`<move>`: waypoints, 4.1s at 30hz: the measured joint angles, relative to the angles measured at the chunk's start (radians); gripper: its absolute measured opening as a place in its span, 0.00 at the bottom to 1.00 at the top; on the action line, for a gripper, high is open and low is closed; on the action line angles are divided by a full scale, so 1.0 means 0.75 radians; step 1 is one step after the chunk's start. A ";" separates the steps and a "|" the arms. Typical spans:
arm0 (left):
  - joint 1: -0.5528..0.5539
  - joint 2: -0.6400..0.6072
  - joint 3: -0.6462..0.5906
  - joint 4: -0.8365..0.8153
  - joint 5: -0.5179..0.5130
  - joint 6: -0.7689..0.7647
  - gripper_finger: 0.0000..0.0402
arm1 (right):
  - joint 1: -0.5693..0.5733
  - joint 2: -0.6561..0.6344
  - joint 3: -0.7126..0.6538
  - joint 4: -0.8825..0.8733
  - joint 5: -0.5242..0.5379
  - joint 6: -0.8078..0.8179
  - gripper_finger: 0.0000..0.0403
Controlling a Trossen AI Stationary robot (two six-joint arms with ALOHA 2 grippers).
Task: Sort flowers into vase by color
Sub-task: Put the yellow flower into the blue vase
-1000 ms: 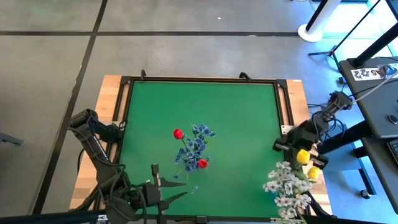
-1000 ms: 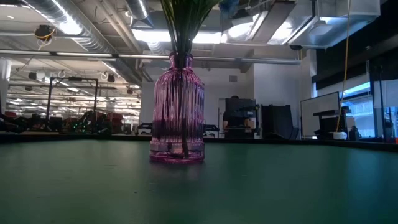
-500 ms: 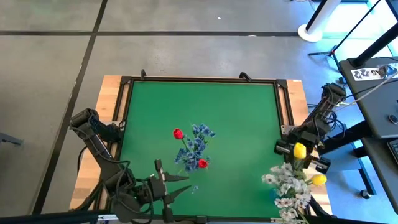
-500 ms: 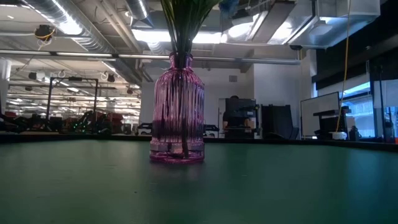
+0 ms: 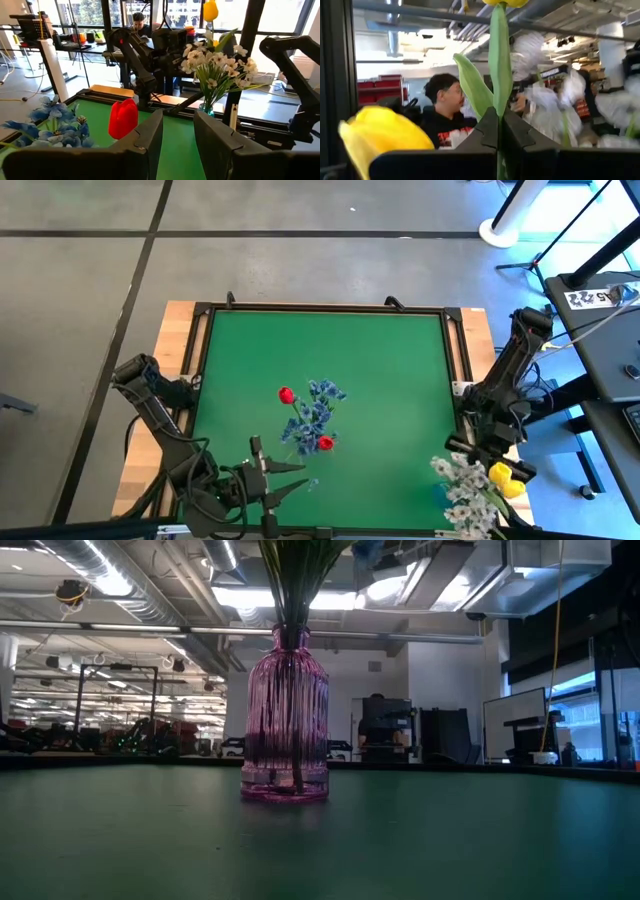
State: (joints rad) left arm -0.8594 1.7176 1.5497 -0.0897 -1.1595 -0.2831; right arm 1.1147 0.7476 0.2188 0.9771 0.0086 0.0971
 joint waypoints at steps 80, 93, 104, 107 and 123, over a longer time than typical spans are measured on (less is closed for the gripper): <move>0.110 -0.526 -0.339 -0.577 0.130 -0.060 0.27 | -0.003 -0.037 1.112 -2.466 0.408 0.957 0.58; 0.410 -1.066 -1.027 -0.150 0.393 0.028 0.27 | -0.146 -0.088 1.163 -2.674 0.889 0.954 0.58; 0.568 -1.090 -1.002 -0.068 0.638 0.217 0.27 | -0.176 -0.013 1.159 -2.561 0.747 0.796 0.58; 0.572 -1.089 -1.002 -0.057 0.654 0.216 0.27 | -0.197 -0.023 1.190 -2.552 0.866 0.702 0.58; 0.568 -1.085 -1.020 0.080 0.699 0.389 0.27 | -0.519 0.113 1.207 -2.232 0.954 0.351 0.51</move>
State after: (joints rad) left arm -0.4332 0.9039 0.7845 -0.0298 -0.6355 0.0083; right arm 0.7251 0.8323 1.1240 -0.6968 0.7239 0.3606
